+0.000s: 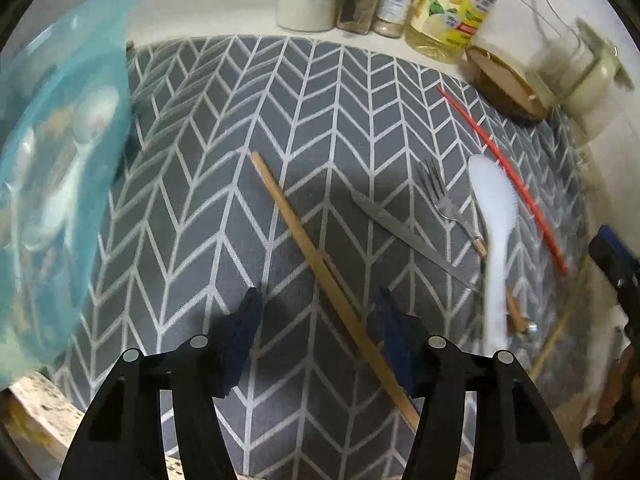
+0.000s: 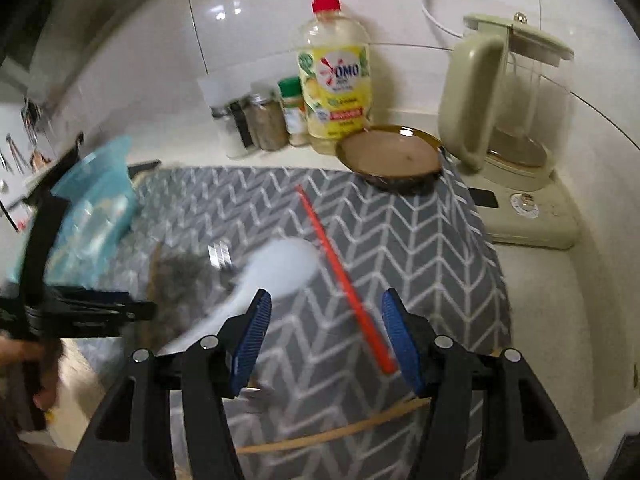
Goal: Organize utensils
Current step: 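Grasp a wooden chopstick with the left tool while the right tool grasps the red chopstick, then carry both chopsticks into the blue basin and open both tools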
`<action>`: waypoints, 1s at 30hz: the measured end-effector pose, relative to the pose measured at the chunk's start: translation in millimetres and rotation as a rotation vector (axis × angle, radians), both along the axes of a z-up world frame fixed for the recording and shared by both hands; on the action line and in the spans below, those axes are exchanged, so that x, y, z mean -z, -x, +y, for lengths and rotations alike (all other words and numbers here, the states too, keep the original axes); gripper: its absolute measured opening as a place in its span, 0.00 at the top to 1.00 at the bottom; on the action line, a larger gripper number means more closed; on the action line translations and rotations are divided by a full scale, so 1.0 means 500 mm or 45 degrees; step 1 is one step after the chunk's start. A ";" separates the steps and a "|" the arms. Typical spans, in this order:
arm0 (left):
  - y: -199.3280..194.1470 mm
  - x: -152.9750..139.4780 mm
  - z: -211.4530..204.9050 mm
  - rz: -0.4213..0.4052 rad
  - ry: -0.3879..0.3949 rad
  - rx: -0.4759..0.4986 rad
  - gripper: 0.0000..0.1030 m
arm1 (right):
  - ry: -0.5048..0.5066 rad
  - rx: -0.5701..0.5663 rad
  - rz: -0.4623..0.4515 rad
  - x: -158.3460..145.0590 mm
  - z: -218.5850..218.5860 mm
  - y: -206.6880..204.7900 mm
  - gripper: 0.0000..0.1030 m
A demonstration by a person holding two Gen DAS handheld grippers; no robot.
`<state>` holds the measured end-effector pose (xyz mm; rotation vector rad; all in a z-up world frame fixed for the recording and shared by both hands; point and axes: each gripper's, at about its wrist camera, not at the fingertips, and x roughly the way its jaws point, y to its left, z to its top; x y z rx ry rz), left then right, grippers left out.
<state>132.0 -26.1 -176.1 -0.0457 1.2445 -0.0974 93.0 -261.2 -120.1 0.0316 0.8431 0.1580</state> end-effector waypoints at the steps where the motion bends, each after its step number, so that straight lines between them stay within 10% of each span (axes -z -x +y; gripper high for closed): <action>1: 0.006 0.005 -0.013 -0.031 -0.076 0.013 0.47 | 0.027 -0.005 -0.003 0.013 -0.007 -0.008 0.45; 6: 0.007 -0.003 -0.022 -0.089 -0.068 0.021 0.93 | 0.089 -0.063 0.045 0.062 -0.009 -0.053 0.57; 13: 0.010 -0.054 0.007 -0.077 0.119 -0.006 0.93 | 0.164 -0.165 0.062 0.106 0.028 -0.105 0.70; 16: 0.017 -0.084 0.007 -0.090 0.151 0.008 0.93 | 0.155 -0.165 0.066 0.106 0.031 -0.105 0.91; 23: 0.033 -0.185 0.020 -0.178 0.234 0.091 0.93 | -0.247 0.003 0.168 0.088 -0.036 -0.095 0.94; 30: 0.052 -0.307 0.094 -0.253 0.351 0.137 0.93 | -0.379 0.040 0.032 -0.048 0.003 -0.062 0.94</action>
